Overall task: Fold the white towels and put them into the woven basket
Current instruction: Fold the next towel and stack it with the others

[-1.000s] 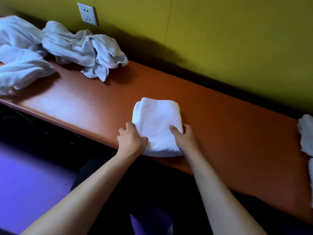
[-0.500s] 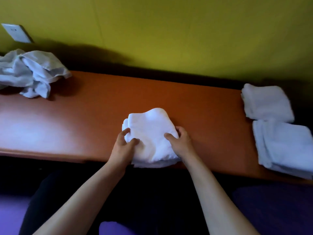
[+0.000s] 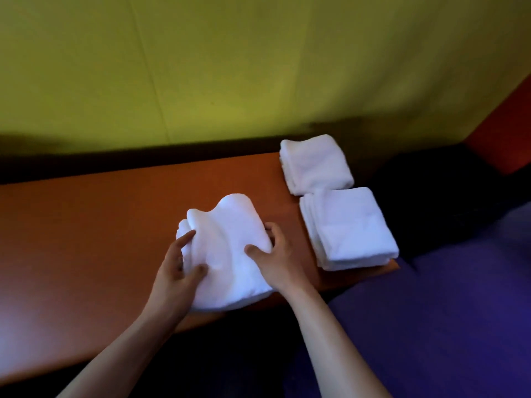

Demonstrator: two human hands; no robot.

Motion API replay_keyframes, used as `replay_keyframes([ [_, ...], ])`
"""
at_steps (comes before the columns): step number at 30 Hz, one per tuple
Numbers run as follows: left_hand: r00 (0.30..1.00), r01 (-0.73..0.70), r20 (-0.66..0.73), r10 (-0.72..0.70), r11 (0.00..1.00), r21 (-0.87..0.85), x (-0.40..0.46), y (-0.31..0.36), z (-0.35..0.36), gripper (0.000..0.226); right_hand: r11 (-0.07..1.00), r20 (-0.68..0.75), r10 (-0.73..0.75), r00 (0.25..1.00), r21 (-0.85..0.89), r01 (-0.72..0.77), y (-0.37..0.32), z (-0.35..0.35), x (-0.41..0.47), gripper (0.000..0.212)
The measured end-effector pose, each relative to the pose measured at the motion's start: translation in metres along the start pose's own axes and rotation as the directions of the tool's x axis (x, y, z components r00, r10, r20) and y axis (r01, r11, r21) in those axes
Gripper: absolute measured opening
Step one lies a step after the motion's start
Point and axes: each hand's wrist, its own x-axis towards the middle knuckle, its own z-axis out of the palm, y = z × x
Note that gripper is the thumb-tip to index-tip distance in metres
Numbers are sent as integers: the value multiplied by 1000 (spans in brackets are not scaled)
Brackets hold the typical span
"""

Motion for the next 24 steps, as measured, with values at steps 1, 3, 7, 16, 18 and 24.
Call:
replay_keyframes([
  [1,999,-35,3,35,999,7,1,6,7,53,1000,-20,-18,1000,13,19,0,-11,1,56],
  [3,993,-117,25,116,992,38,4,18,22,56,997,-87,-56,995,43,60,-1,-32,3,55],
  [7,972,-230,66,225,969,88,17,46,55,58,984,-162,-80,984,143,104,-5,-76,14,43],
  [16,944,-319,133,303,939,127,125,109,143,65,982,-300,-148,942,71,177,-23,-166,114,37],
  [18,931,-345,168,323,931,119,155,121,162,66,977,-325,-203,924,-6,213,-23,-185,143,45],
  [24,919,-372,213,331,908,194,224,123,207,69,951,-403,-297,866,-210,228,-11,-219,213,54],
])
